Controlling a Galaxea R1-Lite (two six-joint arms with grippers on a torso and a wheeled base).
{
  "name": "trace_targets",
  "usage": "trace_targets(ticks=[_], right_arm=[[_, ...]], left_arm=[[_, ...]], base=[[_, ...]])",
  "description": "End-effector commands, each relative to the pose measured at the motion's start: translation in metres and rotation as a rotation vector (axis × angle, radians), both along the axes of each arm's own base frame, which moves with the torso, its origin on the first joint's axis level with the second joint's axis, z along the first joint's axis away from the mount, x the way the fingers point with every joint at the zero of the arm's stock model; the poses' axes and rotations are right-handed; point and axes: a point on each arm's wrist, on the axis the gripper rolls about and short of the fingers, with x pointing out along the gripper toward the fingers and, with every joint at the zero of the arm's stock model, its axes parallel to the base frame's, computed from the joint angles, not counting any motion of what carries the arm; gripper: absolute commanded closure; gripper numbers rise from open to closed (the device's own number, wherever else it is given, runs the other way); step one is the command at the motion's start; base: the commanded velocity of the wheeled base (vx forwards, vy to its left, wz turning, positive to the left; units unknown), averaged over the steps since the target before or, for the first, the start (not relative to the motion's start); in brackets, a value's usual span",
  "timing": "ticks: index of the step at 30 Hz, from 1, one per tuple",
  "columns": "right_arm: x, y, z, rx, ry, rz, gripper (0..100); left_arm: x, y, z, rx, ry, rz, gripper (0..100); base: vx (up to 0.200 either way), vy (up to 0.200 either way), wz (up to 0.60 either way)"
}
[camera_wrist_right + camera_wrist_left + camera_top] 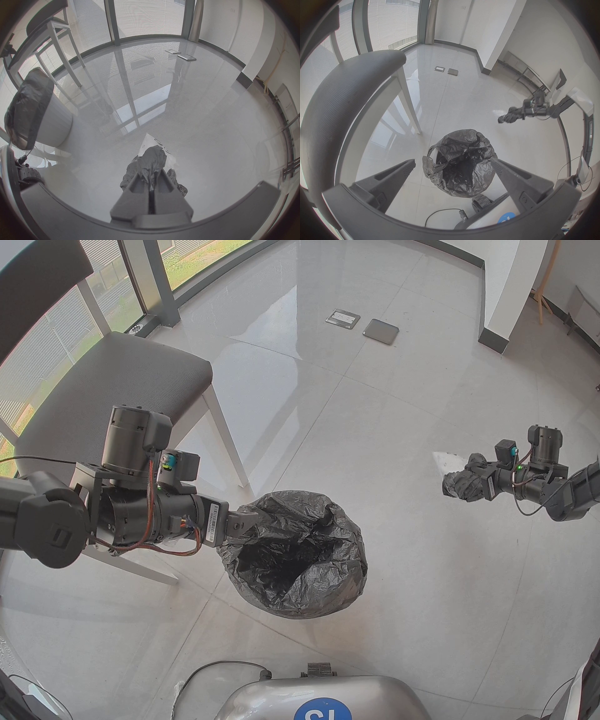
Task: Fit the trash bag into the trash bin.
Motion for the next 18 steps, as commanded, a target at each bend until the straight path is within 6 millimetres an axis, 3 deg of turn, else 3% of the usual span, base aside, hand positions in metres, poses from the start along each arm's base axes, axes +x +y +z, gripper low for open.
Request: trace_targets(ticks=[1,5,8,9,10,14,18], right_arm=[[-0.070,0.057,0.070,0.013,-0.183,0.191,100],[-0.107,0.097,0.084,0.041,-0.224,0.351,100],[-0.129,0.127,0.082,0.052,-0.212,0.465,100],[-0.129,0.127,0.082,0.052,-0.212,0.465,100],[-0.139,0.143,0.075,0.057,-0.187,0.529,100],[-0.150,0.172,0.065,0.061,-0.145,0.636,100],[-0.146,0.183,0.055,0.060,-0.114,0.663,100]], left_arm=[[0.011,-0.005,-0.021,0.051,0.049,0.006,0],[0.012,-0.005,-0.021,0.067,0.042,0.007,0],[0.010,-0.004,-0.018,0.114,0.008,-0.009,0],[0.010,-0.004,-0.018,0.114,0.008,-0.009,0],[0.010,-0.001,-0.014,0.149,-0.023,-0.016,0],[0.009,0.002,-0.009,0.148,-0.045,-0.011,0],[0.005,0.009,0.000,0.140,-0.072,0.002,0]], base=[[0.000,0.000,0.00],[0.000,0.000,0.00],[0.000,0.000,0.00],[0.000,0.000,0.00],[0.000,0.000,0.00],[0.000,0.000,0.00],[0.000,0.000,0.00]])
